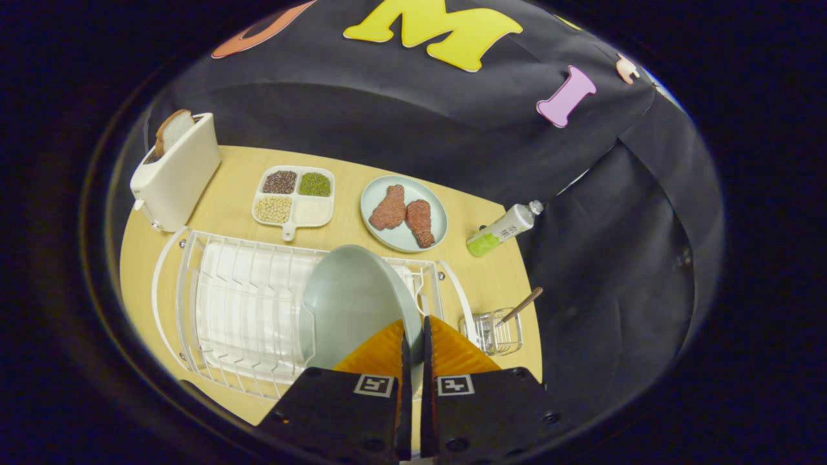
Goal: Take the plate from the dish rack, then take the spoon from the basket and place it into the plate.
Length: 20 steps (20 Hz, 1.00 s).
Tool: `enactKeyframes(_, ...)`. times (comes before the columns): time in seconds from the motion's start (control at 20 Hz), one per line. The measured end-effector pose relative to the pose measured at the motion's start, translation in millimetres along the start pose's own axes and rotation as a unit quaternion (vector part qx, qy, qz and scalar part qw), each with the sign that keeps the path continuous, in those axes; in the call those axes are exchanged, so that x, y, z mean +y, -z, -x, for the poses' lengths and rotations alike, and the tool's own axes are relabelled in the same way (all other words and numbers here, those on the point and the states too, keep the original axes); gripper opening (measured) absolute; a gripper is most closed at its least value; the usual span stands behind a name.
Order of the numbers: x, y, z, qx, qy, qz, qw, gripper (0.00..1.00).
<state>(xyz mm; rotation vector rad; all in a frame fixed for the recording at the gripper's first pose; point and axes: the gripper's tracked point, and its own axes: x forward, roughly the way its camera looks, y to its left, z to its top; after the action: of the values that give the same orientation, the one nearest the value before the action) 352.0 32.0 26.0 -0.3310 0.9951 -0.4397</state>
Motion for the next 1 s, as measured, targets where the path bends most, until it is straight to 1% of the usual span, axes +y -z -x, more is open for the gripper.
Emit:
enactKeyframes(0.15,1,1,10,-0.006,0.014,0.006,1.000,0.09)
enactKeyframes(0.4,2,2,15,-0.013,0.023,0.011,1.000,0.09)
enactKeyframes(0.6,1,5,14,-0.013,0.018,0.006,1.000,0.09)
enactKeyframes(1.0,-4,17,18,-0.006,-0.009,-0.008,1.000,0.09)
